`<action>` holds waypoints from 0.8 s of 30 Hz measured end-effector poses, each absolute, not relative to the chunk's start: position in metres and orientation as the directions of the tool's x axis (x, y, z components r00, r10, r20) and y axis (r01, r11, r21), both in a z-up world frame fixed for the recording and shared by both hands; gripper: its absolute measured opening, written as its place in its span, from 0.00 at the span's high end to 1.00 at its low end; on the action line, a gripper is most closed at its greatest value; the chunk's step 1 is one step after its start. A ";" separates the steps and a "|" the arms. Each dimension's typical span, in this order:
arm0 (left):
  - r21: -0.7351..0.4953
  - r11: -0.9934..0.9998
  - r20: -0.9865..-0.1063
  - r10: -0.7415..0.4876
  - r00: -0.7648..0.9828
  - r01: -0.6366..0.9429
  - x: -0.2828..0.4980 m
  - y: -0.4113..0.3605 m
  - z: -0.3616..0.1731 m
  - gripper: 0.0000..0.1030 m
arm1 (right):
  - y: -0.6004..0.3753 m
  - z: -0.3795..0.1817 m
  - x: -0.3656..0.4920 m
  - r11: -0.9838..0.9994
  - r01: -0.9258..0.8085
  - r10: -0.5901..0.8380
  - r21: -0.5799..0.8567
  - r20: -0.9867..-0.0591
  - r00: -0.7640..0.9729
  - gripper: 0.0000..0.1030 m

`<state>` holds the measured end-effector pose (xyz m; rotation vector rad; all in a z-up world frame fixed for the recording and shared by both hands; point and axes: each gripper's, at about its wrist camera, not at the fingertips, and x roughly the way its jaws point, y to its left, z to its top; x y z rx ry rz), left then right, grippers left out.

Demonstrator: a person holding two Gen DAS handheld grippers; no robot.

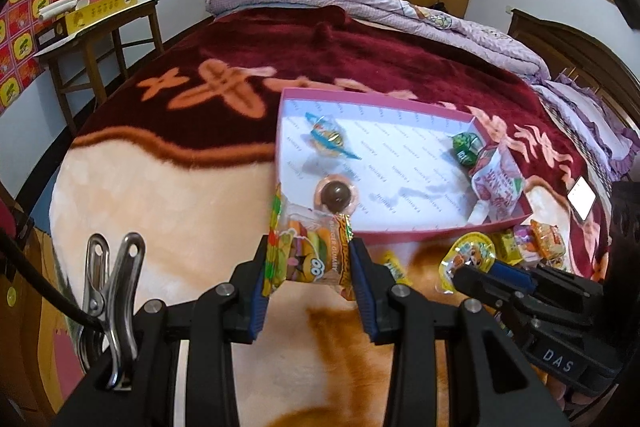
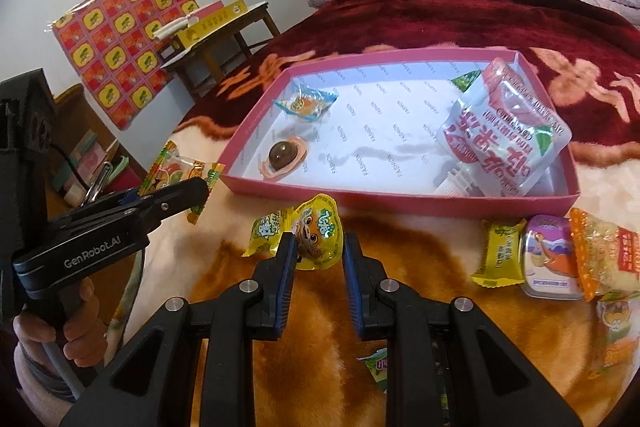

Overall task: Organize snacks
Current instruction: 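Open the left tool over the tray while the right tool drops the jelly cup in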

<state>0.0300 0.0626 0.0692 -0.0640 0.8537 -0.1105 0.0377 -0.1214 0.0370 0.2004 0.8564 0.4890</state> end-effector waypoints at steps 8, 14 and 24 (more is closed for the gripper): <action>-0.099 0.989 -0.742 -0.149 0.654 0.113 0.043 0.047 0.072 0.63 | -0.131 0.045 0.039 0.881 -0.315 0.473 0.353 -0.664 0.579 0.76; -0.100 0.984 -0.744 -0.174 0.645 0.150 0.057 0.032 0.071 0.63 | -0.145 0.051 0.047 0.895 -0.290 0.445 0.338 -0.658 0.607 0.76; -0.095 0.976 -0.766 -0.197 0.612 0.195 0.084 0.012 0.057 0.63 | -0.160 0.048 0.064 0.926 -0.238 0.376 0.293 -0.667 0.643 0.76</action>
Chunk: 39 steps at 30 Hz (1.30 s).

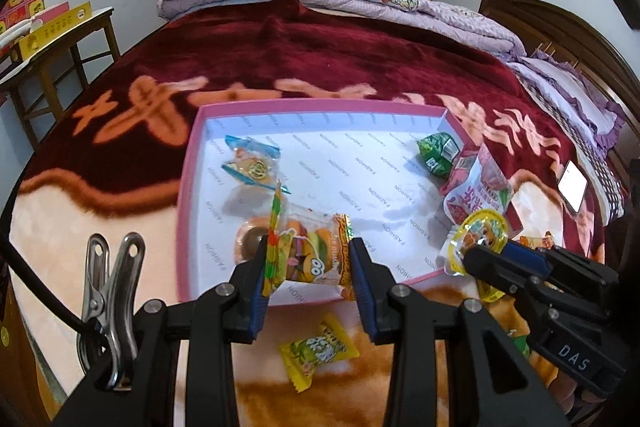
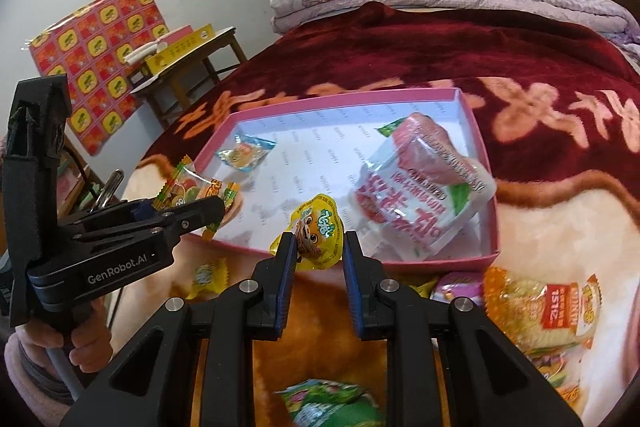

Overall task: Organize snacks
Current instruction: 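Open the left tool over the tray while the right tool drops the jelly cup in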

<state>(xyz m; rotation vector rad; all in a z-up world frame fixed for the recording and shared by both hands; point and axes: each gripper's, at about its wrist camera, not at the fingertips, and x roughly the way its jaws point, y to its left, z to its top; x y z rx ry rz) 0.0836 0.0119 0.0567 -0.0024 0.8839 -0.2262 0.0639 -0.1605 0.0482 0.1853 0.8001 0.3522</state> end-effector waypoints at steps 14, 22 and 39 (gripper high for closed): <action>-0.050 0.982 -0.795 -0.149 0.588 0.181 0.098 0.005 0.037 0.64 | -0.166 0.039 0.073 0.936 -0.221 0.351 0.275 -0.669 0.655 0.76; 0.002 0.993 -0.806 -0.068 0.588 0.118 0.104 0.015 0.029 0.63 | -0.166 0.039 0.074 0.936 -0.221 0.351 0.274 -0.667 0.657 0.76; -0.057 0.989 -0.778 -0.128 0.614 0.134 0.079 0.019 0.055 0.56 | -0.168 0.053 0.061 0.926 -0.242 0.375 0.289 -0.625 0.685 0.60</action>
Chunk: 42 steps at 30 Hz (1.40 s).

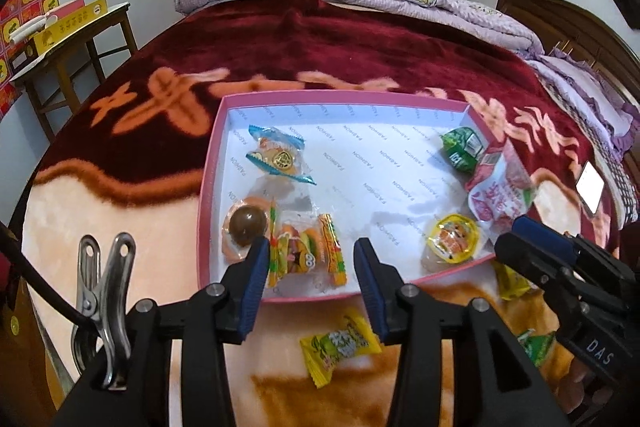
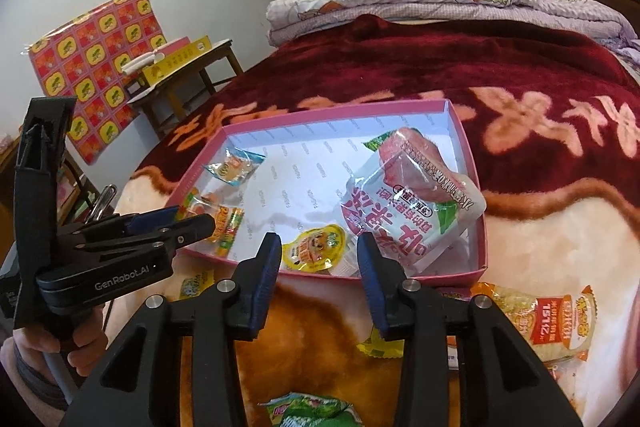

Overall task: Organize snacks
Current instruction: 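Open the left tool over the tray while the right tool drops the jelly cup in, then grasp a small yellow wrapped candy with the left tool while the right tool grasps the green pea bag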

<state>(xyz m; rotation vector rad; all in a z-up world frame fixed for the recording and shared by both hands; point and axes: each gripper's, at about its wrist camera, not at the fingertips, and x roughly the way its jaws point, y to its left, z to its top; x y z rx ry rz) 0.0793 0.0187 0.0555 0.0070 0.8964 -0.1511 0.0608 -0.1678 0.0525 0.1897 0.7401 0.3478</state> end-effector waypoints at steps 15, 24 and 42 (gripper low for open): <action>-0.106 0.984 -0.808 -0.170 0.563 0.146 0.039 0.013 0.055 0.55 | -0.174 0.056 0.022 0.921 -0.271 0.389 0.280 -0.681 0.621 0.60; -0.098 0.983 -0.827 -0.166 0.536 0.154 0.038 0.006 0.038 0.56 | -0.180 0.043 -0.001 0.923 -0.280 0.379 0.263 -0.741 0.554 0.58; -0.088 0.987 -0.826 -0.146 0.544 0.130 0.039 0.009 0.022 0.55 | -0.178 0.024 -0.006 0.934 -0.273 0.344 0.229 -0.783 0.519 0.50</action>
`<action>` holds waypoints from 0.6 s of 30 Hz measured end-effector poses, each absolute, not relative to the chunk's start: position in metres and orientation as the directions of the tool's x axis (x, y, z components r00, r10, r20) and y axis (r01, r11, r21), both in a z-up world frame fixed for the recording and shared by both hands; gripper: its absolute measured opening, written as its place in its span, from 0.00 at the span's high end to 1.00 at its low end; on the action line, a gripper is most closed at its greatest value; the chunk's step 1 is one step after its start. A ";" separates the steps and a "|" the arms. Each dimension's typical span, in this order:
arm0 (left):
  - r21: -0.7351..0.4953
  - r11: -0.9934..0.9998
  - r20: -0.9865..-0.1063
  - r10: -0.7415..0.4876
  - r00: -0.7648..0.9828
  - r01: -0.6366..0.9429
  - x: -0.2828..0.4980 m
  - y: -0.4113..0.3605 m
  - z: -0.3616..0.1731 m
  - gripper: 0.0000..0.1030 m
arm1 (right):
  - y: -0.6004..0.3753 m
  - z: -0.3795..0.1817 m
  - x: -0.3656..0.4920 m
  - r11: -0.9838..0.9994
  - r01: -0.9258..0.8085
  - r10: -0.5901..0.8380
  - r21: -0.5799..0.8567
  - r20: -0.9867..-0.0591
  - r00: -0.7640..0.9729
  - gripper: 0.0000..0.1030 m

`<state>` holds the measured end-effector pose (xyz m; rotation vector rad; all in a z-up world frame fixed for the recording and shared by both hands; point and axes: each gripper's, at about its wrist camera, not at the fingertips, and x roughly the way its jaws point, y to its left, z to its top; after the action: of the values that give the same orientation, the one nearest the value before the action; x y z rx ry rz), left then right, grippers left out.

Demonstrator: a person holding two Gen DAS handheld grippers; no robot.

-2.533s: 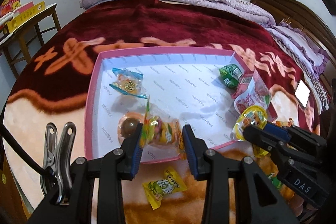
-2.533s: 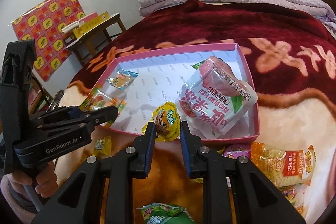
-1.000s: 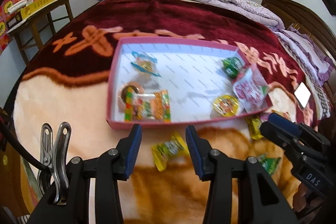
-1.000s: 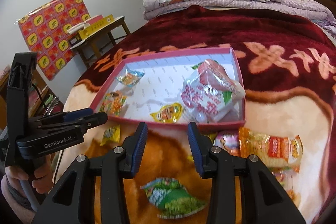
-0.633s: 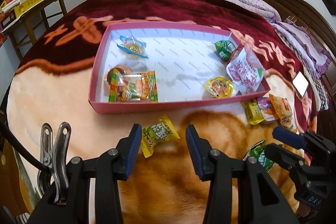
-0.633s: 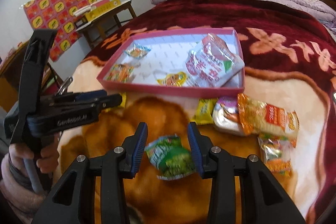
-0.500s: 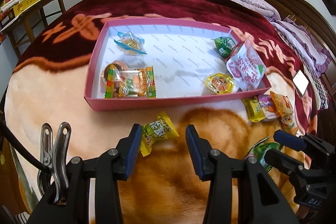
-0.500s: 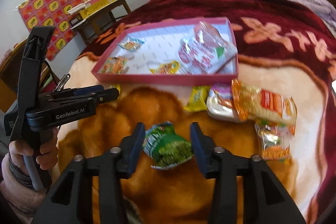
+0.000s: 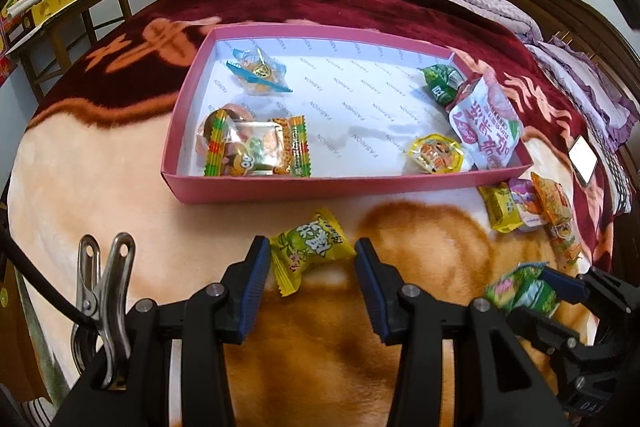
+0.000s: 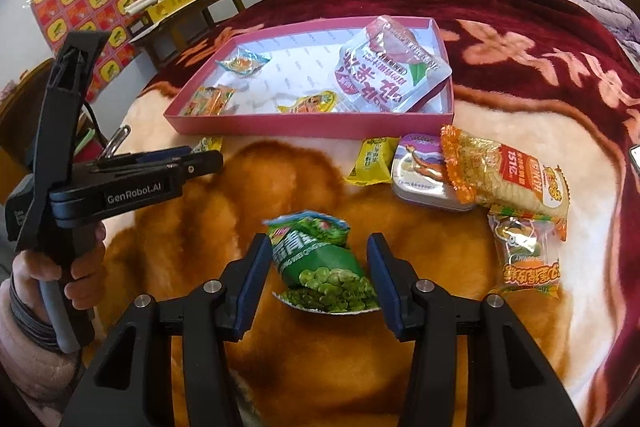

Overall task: Organize snacks
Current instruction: 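Grasp a small yellow wrapped candy with the left tool while the right tool grasps the green pea bag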

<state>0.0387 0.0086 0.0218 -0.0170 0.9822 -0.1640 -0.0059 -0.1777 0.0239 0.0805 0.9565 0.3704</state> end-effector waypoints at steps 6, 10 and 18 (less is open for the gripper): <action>-0.069 0.990 -0.824 -0.128 0.551 0.127 0.035 0.007 0.022 0.59 | -0.171 0.014 -0.011 0.935 -0.290 0.330 0.202 -0.793 0.512 0.47; -0.080 0.991 -0.826 -0.127 0.548 0.110 0.032 0.011 0.024 0.64 | -0.171 0.014 -0.011 0.936 -0.291 0.326 0.196 -0.790 0.519 0.47; -0.095 0.989 -0.823 -0.144 0.549 0.116 0.028 0.012 0.026 0.67 | -0.175 0.012 -0.011 0.931 -0.286 0.349 0.227 -0.780 0.520 0.47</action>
<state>0.0281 0.0121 0.0263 -0.0311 0.9774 -0.1535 -0.0110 -0.1755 0.0125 0.0728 0.9512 0.3811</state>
